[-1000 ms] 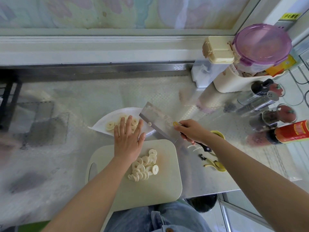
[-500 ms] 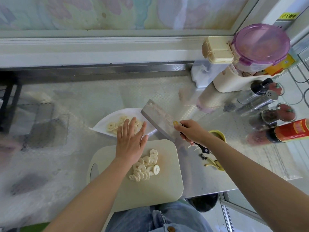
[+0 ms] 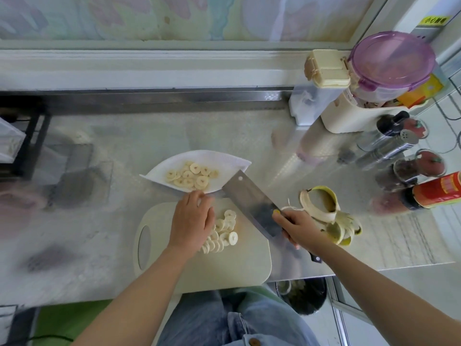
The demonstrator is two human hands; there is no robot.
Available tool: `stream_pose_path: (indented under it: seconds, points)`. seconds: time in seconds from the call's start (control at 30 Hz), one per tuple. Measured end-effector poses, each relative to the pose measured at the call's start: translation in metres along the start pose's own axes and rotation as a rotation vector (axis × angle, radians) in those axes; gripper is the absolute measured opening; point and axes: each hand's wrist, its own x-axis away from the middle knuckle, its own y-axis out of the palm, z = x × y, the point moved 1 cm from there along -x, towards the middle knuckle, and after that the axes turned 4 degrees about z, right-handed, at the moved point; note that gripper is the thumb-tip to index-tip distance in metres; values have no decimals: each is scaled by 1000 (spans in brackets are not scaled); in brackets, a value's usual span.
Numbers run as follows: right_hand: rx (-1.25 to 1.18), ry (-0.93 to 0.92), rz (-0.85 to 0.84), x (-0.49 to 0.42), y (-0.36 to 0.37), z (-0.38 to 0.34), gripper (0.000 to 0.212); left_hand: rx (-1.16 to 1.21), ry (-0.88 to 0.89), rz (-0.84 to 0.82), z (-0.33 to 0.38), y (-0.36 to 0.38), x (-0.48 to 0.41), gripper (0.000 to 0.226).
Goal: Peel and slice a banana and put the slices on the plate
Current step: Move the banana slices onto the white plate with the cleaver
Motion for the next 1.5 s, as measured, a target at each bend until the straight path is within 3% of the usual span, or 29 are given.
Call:
stream_pose_path:
  seconds: [0.27, 0.37, 0.63, 0.8, 1.17, 1.5]
  points:
    - [83, 71, 98, 19, 30, 41, 43, 45, -102, -119, 6, 27, 66, 74]
    - [156, 42, 30, 22, 43, 38, 43, 36, -137, -183, 9, 36, 75, 87]
    - [33, 39, -93, 36, 84, 15, 46, 73, -190, -198, 11, 52, 81, 83]
    - [-121, 145, -235, 31, 78, 9, 41, 98, -179, -143, 9, 51, 80, 100]
    - [-260, 176, -307, 27, 25, 6, 38, 57, -152, -107, 12, 31, 66, 79]
    - [-290, 97, -141, -26, 13, -53, 37, -24, 27, -20, 22, 6, 12, 52]
